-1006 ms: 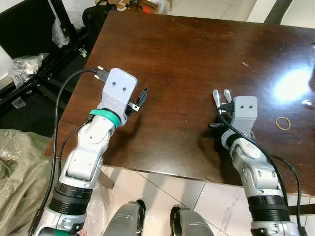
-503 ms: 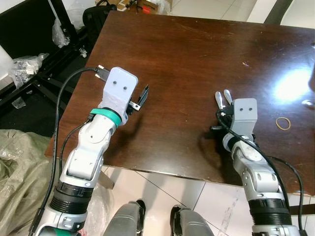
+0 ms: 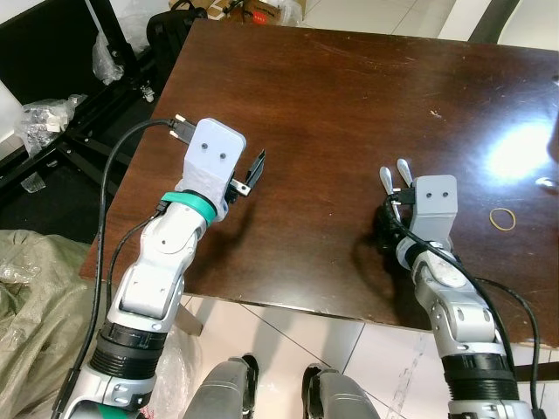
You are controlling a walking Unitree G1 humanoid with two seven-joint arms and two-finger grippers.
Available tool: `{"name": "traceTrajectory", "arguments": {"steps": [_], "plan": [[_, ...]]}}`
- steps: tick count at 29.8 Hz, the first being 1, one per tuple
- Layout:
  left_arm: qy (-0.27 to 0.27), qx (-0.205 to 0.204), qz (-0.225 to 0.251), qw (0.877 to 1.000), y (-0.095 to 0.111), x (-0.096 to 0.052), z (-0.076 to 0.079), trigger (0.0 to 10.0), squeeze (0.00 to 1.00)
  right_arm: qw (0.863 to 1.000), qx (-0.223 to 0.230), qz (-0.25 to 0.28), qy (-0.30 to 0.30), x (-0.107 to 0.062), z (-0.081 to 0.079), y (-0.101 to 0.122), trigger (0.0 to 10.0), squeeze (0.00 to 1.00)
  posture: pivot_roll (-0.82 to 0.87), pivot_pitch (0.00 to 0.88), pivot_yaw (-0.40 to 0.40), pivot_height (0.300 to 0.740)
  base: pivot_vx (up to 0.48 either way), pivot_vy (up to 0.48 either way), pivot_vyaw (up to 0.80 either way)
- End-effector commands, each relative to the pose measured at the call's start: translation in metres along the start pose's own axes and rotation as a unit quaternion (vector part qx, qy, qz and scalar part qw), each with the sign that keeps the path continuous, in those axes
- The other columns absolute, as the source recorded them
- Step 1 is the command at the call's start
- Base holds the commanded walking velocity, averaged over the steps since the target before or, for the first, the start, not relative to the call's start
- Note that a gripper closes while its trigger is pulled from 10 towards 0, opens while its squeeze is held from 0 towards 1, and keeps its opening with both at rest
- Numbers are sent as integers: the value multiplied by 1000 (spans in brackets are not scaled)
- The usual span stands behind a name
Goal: Setting the table
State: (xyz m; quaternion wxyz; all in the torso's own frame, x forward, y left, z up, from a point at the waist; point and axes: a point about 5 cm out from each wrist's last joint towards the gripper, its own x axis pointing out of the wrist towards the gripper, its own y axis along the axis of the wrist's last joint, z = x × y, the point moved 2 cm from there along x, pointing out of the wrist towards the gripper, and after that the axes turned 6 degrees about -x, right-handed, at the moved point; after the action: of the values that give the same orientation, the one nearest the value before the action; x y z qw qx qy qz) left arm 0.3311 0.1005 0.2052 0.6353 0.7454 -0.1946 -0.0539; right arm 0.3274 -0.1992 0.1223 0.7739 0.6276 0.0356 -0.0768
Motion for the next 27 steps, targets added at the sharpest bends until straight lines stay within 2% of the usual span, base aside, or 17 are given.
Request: {"name": "traceTrajectory", "arguments": {"steps": [1, 3, 4, 8, 10, 13, 14, 16, 19, 21, 24, 27], "plan": [[-2, 1, -8, 1000, -5, 0, 3, 10000, 0, 999, -4, 48, 14, -5, -1, 20, 10000, 0, 72, 95, 90, 740, 0, 0, 0], [-4, -2, -4, 1000, -4, 3, 5, 10000, 0, 992, 4, 119, 48, -16, -9, 53, 10000, 0, 65, 93, 85, 740, 0, 0, 0], [-5, -2, -3, 1000, -4, 4, 6, 10000, 0, 989, 6, 136, 57, -19, -11, 61, 10000, 0, 65, 93, 85, 740, 0, 0, 0], [-8, -2, 1, 1000, -2, 8, 5, 10000, 0, 989, 10, 145, 39, -29, -7, 70, 10000, 0, 52, 87, 75, 740, 0, 0, 0], [-28, -8, -5, 1000, -2, 8, 6, 10000, 0, 990, 12, 139, 16, -35, -1, 70, 10000, 0, 45, 84, 70, 740, 0, 0, 0], [-121, -14, -16, 992, 2, -2, 12, 10000, 0, 992, 5, 124, -11, -49, 5, 60, 10000, 0, 33, 78, 70, 740, 0, 0, 0], [-121, -14, -16, 992, 2, -2, 12, 10000, 0, 992, 5, 124, -11, -49, 5, 60, 10000, 0, 33, 78, 70, 740, 0, 0, 0], [-158, -2, -18, 987, 6, -9, 10, 10000, 0, 993, 4, 111, -28, -60, 10, 51, 10000, 0, 30, 74, 72, 740, 0, 0, 0], [-176, 9, -20, 984, 8, -14, 7, 10000, 0, 994, 7, 101, -49, -69, 17, 42, 10000, 0, 29, 67, 73, 740, 0, 0, 0], [-203, 14, -27, 979, 7, -21, 9, 10000, 0, 994, 13, 91, -65, -81, 21, 34, 10000, 0, 27, 62, 74, 740, 0, 0, 0], [-215, 13, -31, 976, 6, -23, 10, 10000, 0, 994, 16, 87, -70, -86, 21, 32, 10000, 0, 27, 62, 74, 740, 0, 0, 0], [-250, 15, -40, 967, 2, -32, 16, 10000, 0, 993, 19, 88, -73, -102, 15, 29, 10000, 0, 3, 47, 89, 740, 0, 0, 0]]}}
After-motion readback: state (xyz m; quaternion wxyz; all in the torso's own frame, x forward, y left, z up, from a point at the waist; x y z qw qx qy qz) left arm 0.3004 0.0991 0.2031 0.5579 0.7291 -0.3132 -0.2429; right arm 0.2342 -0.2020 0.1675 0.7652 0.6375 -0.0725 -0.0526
